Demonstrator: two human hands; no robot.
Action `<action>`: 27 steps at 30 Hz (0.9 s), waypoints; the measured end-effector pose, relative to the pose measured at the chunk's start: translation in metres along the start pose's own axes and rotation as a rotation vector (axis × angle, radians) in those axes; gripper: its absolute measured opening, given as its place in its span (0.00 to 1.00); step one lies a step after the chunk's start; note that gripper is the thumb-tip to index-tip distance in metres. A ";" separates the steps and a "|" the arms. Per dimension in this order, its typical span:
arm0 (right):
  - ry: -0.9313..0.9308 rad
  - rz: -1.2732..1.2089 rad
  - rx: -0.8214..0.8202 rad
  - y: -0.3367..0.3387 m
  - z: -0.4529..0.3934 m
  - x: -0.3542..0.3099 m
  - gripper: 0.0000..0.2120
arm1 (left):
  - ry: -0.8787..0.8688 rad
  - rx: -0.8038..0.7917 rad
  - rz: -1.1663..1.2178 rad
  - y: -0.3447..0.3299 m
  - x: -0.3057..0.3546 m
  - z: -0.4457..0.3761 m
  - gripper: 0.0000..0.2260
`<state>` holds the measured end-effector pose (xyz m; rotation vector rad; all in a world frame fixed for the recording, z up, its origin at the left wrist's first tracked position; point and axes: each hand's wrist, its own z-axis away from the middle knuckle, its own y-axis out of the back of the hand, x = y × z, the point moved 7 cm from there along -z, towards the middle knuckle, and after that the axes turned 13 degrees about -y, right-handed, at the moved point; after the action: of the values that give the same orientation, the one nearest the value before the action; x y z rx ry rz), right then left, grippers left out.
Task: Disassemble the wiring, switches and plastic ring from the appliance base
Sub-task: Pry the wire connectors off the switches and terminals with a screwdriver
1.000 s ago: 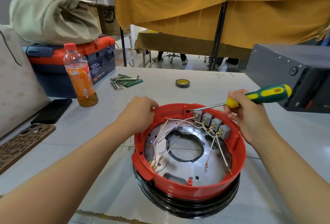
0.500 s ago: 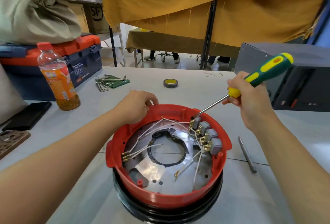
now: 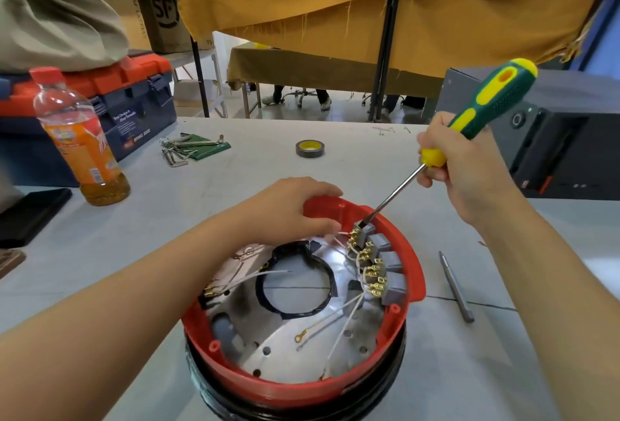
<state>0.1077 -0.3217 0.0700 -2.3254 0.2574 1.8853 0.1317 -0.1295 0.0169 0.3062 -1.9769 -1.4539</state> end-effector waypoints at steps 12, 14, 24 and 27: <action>0.073 0.181 -0.073 -0.020 0.006 -0.019 0.15 | -0.058 0.025 0.085 -0.005 0.006 0.006 0.04; 0.091 0.226 -0.079 -0.025 0.007 -0.023 0.15 | -0.059 0.034 0.097 -0.004 0.006 0.006 0.06; 0.181 0.446 -0.045 -0.047 0.012 -0.037 0.13 | -0.070 0.035 0.095 -0.004 0.007 0.006 0.07; 0.175 0.436 -0.044 -0.049 0.011 -0.036 0.14 | -0.068 0.027 0.079 -0.004 0.007 0.006 0.07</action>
<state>0.1001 -0.2702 0.1028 -2.6332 0.8095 1.8665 0.1216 -0.1301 0.0145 0.1899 -2.0408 -1.4059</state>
